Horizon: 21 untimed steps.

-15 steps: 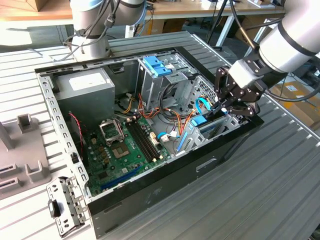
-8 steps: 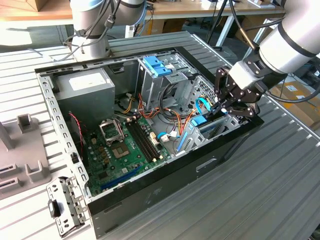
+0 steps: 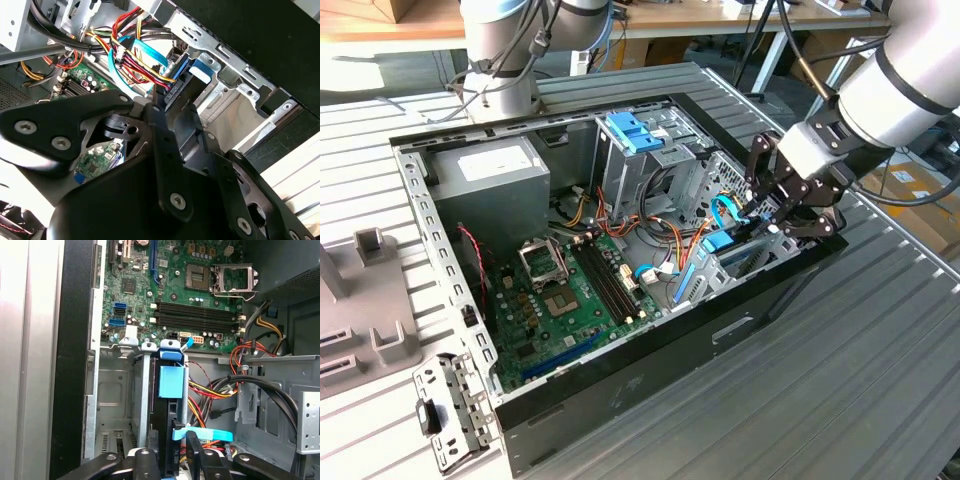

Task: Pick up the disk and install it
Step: 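Insert the second disk wire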

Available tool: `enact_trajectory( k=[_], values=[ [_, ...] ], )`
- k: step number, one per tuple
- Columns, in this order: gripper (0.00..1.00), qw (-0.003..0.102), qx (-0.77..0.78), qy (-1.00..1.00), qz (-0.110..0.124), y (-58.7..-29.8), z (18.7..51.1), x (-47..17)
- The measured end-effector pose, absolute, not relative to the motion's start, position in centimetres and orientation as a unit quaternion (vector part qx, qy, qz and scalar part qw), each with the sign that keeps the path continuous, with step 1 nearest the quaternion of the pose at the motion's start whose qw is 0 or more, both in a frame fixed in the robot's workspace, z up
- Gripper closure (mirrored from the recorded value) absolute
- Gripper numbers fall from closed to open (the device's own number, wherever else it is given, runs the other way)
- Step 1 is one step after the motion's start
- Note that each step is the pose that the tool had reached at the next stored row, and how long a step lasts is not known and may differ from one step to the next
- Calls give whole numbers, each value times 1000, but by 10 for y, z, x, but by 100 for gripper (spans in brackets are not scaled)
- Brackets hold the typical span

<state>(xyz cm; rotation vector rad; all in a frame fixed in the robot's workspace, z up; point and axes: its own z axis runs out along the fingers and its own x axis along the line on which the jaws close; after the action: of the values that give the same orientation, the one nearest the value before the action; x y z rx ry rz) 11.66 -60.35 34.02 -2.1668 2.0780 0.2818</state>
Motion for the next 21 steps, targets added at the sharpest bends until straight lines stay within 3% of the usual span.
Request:
enact_trajectory(
  k=[11, 12, 15, 17, 21],
  values=[
    [64, 64, -717, 688, 94, -603, 362, 117],
    [66, 64, -717, 688, 94, -602, 362, 117],
    [85, 66, -717, 687, 96, -601, 359, 117],
    [89, 66, -717, 687, 96, -601, 357, 117],
    [89, 66, -717, 687, 98, -601, 352, 117]
  ],
)
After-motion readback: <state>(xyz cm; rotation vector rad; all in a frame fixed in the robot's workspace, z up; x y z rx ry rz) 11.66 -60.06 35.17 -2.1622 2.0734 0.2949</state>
